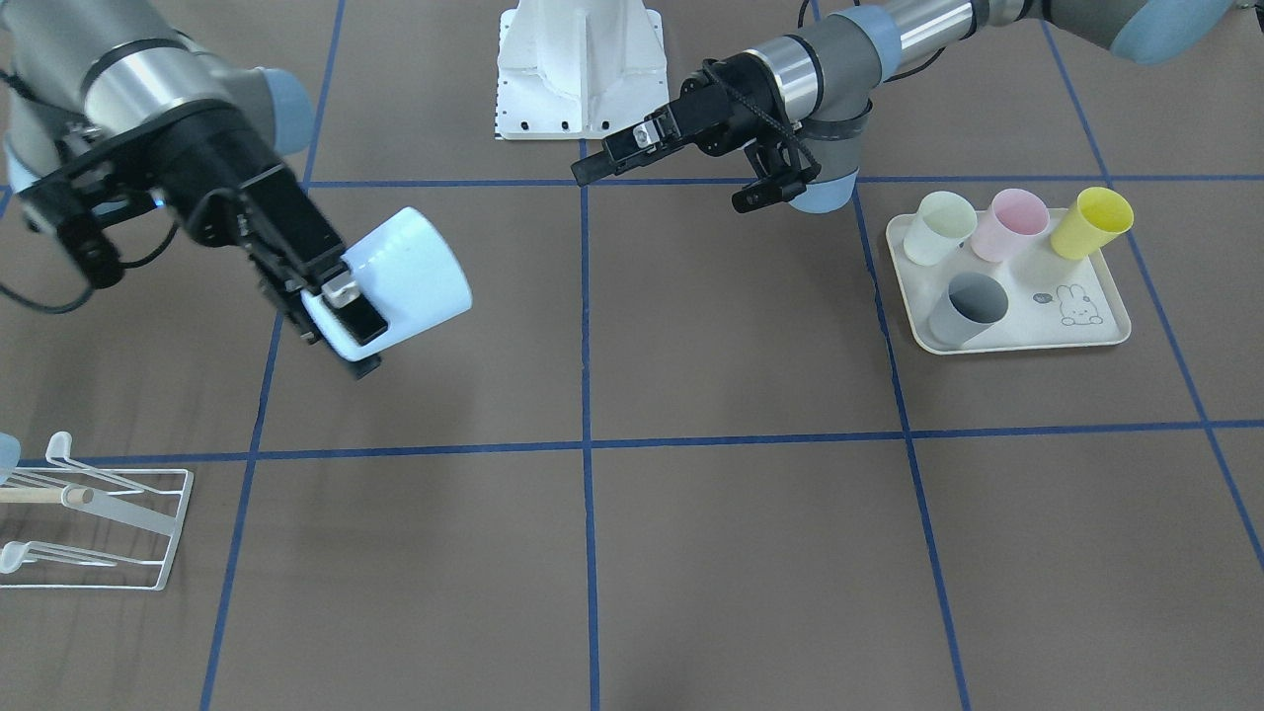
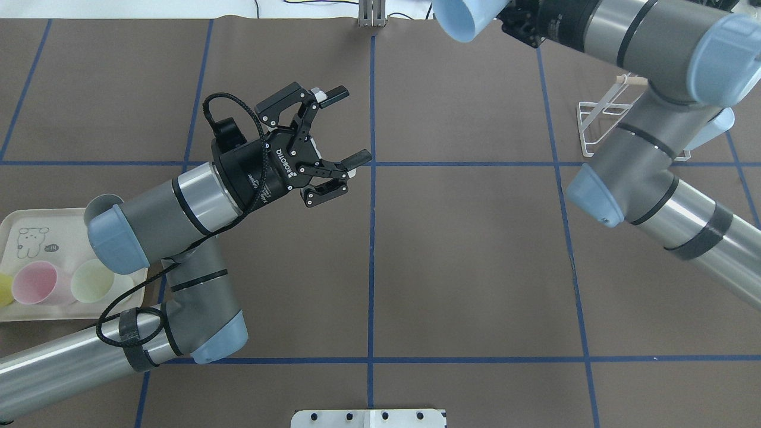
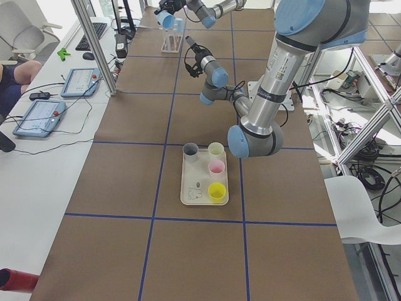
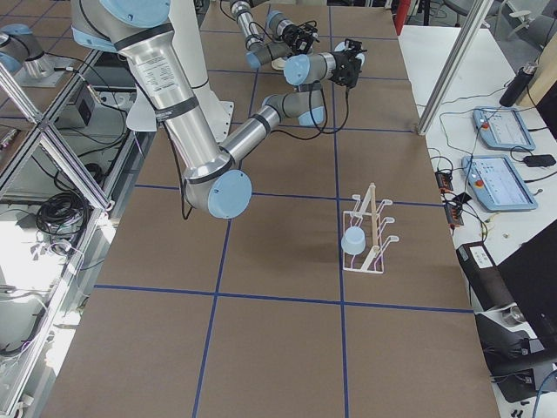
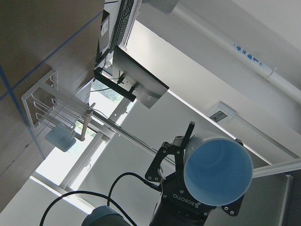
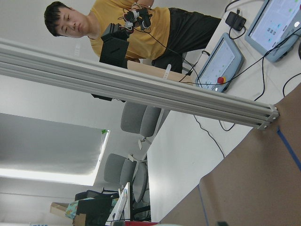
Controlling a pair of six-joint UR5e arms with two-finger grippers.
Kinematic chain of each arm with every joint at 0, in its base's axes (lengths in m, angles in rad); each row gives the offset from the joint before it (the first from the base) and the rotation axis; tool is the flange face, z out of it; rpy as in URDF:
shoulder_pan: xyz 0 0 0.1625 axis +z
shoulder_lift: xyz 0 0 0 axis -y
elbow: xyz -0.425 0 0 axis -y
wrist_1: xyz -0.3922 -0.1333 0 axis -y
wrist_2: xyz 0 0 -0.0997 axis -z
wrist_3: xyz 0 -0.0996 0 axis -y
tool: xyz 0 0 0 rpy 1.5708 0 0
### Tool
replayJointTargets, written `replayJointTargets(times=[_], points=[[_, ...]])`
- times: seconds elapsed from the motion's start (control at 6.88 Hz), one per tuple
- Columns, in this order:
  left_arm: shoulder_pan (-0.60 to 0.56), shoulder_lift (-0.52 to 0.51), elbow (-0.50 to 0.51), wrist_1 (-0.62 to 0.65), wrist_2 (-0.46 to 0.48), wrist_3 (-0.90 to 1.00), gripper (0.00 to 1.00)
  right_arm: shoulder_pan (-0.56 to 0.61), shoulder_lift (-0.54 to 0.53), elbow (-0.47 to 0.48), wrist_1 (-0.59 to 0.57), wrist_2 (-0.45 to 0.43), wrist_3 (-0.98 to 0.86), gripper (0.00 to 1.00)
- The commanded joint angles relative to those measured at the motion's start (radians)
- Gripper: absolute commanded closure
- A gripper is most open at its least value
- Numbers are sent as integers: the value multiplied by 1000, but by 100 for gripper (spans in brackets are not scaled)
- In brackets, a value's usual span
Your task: Transfer IKEA cup to right arm and place on rack
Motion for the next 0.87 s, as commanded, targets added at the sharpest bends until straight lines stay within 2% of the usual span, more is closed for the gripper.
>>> replayJointTargets(times=[0.0, 0.15, 0.29, 0.58, 0.73], points=[[-83, 34, -12, 22, -147, 76, 0, 128, -36, -74, -2, 59, -158, 100], [-144, 66, -47, 82, -230, 78, 0, 158, -80, -89, -13, 59, -283, 100], [-218, 114, -95, 131, -337, 128, 0, 185, -155, -95, -31, 57, -483, 100], [-269, 239, -167, 153, -439, 281, 0, 228, -281, -143, -22, 48, -794, 100], [-299, 250, -170, 154, -484, 289, 0, 271, -324, -176, -19, 48, -929, 100]])
